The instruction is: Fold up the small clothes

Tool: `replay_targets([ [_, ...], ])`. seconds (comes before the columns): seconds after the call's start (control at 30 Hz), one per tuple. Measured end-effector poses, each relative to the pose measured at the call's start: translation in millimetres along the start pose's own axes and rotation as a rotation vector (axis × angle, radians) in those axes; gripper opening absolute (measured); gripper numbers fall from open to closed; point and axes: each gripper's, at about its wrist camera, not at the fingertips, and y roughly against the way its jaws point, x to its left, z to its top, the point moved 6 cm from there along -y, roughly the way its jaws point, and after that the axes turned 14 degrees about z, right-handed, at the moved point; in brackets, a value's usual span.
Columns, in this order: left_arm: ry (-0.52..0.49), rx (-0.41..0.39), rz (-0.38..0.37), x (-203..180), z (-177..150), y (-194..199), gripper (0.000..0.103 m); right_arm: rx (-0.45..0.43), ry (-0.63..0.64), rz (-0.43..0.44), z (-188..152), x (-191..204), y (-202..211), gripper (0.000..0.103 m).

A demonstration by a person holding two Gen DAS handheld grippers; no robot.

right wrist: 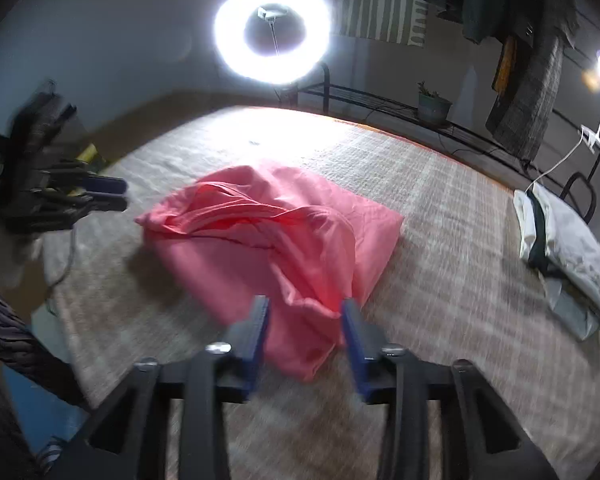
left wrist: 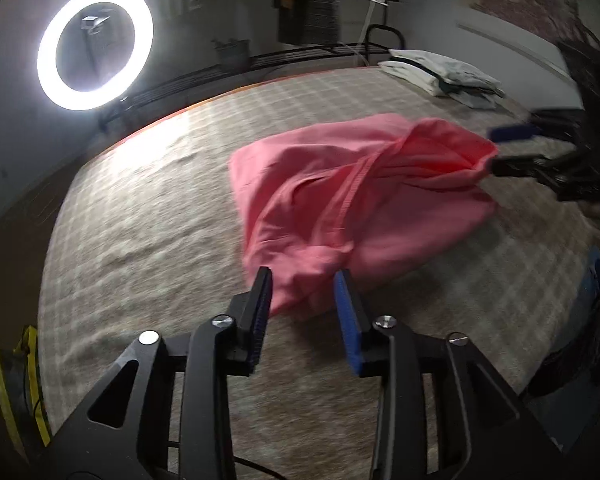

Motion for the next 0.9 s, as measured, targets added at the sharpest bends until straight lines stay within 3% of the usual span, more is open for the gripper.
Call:
replay_targets([
  [0.2, -0.091, 0.029, 0.018, -21, 7, -30, 0.039, 0.024, -0.048, -0.022, 20, -15, -33, 0.054],
  [0.23, -0.097, 0.035, 0.026, -21, 8, -36, 0.039, 0.030, -0.051, -0.019, 21, -16, -37, 0.049],
  [0.3, -0.103, 0.051, 0.041, -20, 9, -46, 0.034, 0.046, -0.049, 0.009, 23, -15, -45, 0.028],
  [0.33, -0.097, 0.059, 0.047, -18, 10, -51, 0.011, 0.049, -0.041, 0.020, 23, -12, -47, 0.025],
  [0.37, -0.081, 0.075, 0.043, -16, 10, -54, 0.003, 0.043, -0.027, 0.027, 23, -9, -47, 0.013],
  [0.4, -0.061, 0.076, 0.028, -13, 11, -54, 0.003, 0.041, -0.018, 0.034, 23, -6, -47, 0.002],
  [0.47, -0.039, 0.046, 0.013, -8, 15, -45, 0.003, 0.030, 0.003, 0.034, 21, 0, -42, 0.000],
  [0.63, -0.033, -0.012, 0.000, 2, 8, -19, 0.003, -0.015, 0.094, 0.009, 11, 22, -9, 0.000],
  [0.7, -0.049, -0.003, -0.010, 2, -3, -16, 0.003, 0.001, 0.174, -0.029, -2, 36, 3, 0.000],
  [0.77, -0.076, 0.025, 0.003, 2, -14, -15, 0.008, 0.047, 0.218, -0.008, -20, 49, 7, 0.000],
  [0.83, -0.065, 0.042, 0.000, 5, -22, -11, 0.023, 0.091, 0.230, 0.010, -34, 53, 10, 0.011],
  [0.87, -0.031, 0.039, -0.011, 10, -23, -6, 0.034, 0.104, 0.214, 0.008, -41, 54, 13, 0.030],
  [0.9, 0.007, 0.036, -0.027, 15, -23, -1, 0.039, 0.094, 0.182, 0.014, -44, 52, 19, 0.034],
])
